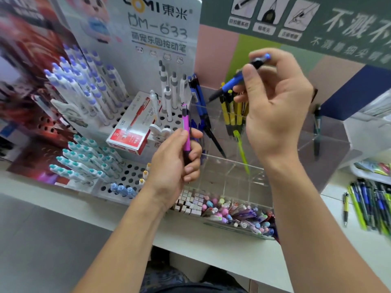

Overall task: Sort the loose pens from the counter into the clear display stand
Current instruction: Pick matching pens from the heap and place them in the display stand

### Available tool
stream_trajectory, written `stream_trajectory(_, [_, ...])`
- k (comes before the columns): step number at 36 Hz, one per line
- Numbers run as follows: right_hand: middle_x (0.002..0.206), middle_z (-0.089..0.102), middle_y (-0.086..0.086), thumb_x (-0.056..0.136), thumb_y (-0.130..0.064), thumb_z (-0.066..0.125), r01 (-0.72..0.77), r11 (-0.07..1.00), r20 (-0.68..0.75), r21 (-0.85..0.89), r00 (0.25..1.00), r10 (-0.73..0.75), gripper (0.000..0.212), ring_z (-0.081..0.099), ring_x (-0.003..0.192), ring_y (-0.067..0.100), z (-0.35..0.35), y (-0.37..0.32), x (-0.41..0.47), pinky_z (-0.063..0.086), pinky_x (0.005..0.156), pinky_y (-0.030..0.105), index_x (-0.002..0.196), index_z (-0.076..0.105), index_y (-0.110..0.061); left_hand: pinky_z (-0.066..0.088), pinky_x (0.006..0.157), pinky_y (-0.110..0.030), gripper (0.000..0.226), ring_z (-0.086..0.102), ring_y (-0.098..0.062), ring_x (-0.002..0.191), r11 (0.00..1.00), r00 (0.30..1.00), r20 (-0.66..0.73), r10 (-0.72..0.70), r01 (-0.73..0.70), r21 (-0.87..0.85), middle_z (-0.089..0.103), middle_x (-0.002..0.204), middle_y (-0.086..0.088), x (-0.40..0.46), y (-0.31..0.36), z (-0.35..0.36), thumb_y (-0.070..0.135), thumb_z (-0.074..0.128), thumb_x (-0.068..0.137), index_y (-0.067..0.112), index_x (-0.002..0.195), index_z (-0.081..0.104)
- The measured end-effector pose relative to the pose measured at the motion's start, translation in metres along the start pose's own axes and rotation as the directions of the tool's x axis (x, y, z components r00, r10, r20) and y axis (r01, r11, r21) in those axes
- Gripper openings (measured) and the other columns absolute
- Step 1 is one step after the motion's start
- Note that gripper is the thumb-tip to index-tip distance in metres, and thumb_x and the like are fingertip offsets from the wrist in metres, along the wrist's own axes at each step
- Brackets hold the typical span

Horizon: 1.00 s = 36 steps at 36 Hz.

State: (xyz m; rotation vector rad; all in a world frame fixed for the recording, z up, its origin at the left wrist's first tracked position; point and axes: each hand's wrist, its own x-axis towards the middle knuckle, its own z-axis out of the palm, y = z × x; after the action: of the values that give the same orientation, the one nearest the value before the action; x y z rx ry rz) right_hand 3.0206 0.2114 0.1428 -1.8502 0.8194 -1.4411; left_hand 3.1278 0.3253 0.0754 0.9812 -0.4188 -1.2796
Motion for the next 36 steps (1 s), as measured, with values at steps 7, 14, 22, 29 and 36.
stream_trajectory(7, [0.107, 0.069, 0.008, 0.093, -0.027, 0.066, 0.261, 0.698, 0.404, -0.667, 0.914, 0.044, 0.020, 0.062, 0.100, 0.031, 0.032, 0.000, 0.034, 0.049, 0.085, 0.038, 0.105, 0.074, -0.014, 0.042, 0.049, -0.022, 0.026, 0.050, -0.011, 0.059, 0.994, 0.994, -0.092, 0.062, -0.054, 0.093, 0.059, 0.080, 0.002, -0.003, 0.001, 0.006, 0.016, 0.043, 0.107, 0.008, 0.111, 0.067])
stream_trajectory(14, [0.098, 0.063, 0.008, 0.094, -0.018, 0.067, 0.259, 0.542, 0.388, -0.800, 0.911, 0.137, 0.013, 0.064, 0.092, 0.034, 0.051, -0.008, 0.049, 0.041, 0.069, 0.033, 0.106, 0.070, -0.016, 0.058, 0.065, -0.024, 0.013, 0.068, -0.015, 0.072, 0.968, 0.977, -0.095, 0.190, -0.170, 0.184, 0.074, 0.083, -0.005, -0.001, -0.007, 0.006, 0.010, 0.051, 0.103, 0.013, 0.113, 0.057])
stream_trajectory(22, [0.065, 0.067, -0.004, 0.085, -0.045, 0.076, -0.127, 0.926, 0.153, -0.355, 0.970, 0.191, 0.026, 0.060, 0.056, 0.009, -0.007, -0.010, -0.034, 0.053, 0.060, 0.034, 0.095, 0.078, -0.022, 0.060, 0.071, -0.033, 0.013, 0.073, -0.024, 0.079, 0.940, 0.958, 0.019, 0.287, -0.286, 0.188, 0.075, 0.088, -0.015, 0.003, -0.023, 0.027, 0.012, 0.063, 0.095, 0.006, 0.103, 0.054])
stream_trajectory(29, [0.081, 0.073, 0.001, 0.090, -0.015, 0.076, -0.510, 0.859, 0.085, -0.040, 0.855, 0.511, 0.009, 0.066, 0.067, 0.018, -0.057, 0.014, -0.050, 0.057, 0.063, 0.036, 0.098, 0.076, -0.017, 0.054, 0.068, -0.021, 0.011, 0.070, -0.011, 0.075, 0.879, 0.939, 0.160, 0.304, -0.342, 0.332, 0.073, 0.080, 0.000, 0.013, -0.050, 0.067, 0.001, 0.068, 0.092, 0.010, 0.092, 0.061])
stream_trajectory(36, [0.080, 0.070, 0.005, 0.103, -0.011, 0.058, -0.296, 0.947, -0.241, 0.127, 0.917, 0.318, 0.010, 0.057, 0.056, 0.012, -0.115, 0.004, -0.037, 0.050, 0.054, 0.026, 0.103, 0.067, -0.009, 0.055, 0.080, -0.021, 0.014, 0.070, -0.010, 0.090, 0.775, 0.913, 0.132, 0.386, -0.399, 0.491, 0.072, 0.096, 0.005, 0.025, -0.050, 0.090, 0.014, 0.076, 0.089, 0.018, 0.099, 0.068])
